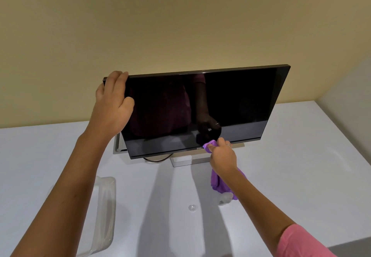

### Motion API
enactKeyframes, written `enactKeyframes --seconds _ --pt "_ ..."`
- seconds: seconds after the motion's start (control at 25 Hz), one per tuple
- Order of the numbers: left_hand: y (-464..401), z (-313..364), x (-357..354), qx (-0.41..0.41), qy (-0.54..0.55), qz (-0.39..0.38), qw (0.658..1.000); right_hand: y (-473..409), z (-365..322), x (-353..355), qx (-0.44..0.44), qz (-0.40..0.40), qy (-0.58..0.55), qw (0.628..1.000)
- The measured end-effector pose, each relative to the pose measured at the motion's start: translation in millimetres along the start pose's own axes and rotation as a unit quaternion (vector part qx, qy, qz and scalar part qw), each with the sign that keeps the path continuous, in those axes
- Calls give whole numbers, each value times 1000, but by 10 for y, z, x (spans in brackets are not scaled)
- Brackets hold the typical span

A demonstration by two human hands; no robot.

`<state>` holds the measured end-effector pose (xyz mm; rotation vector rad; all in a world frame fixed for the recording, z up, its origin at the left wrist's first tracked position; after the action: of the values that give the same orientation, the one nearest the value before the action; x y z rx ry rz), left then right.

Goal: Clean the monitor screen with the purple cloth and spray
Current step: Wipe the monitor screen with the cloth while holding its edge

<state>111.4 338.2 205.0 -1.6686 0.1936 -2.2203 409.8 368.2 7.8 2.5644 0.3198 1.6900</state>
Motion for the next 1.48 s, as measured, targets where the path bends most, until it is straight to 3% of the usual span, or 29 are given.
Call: enactKeyframes --seconds 0.28,0.56,0.64,1.48 --pt "12 -49 69 -21 17 -51 998 97 -691 -369 45 -32 34 998" --pt "-10 256 58 -44 15 -50 998 196 -1119 -504 79 -53 32 995" --pt "15 -312 215 -47 7 -52 998 348 -1842 -833 103 -60 23 993" --pt "-5 -330 127 -114 40 -106 987 524 -2281 -1057 85 -73 1 994"
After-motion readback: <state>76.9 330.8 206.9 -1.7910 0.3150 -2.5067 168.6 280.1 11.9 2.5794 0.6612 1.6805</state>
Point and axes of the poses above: each hand's wrist, its own y-axis away from the middle knuckle, its own x-axis out of the back of the hand, z = x × y, the point moved 3 cm from there along -y, towards the middle knuckle, and after that the axes turned 13 degrees about -y, right-handed, at the moved point
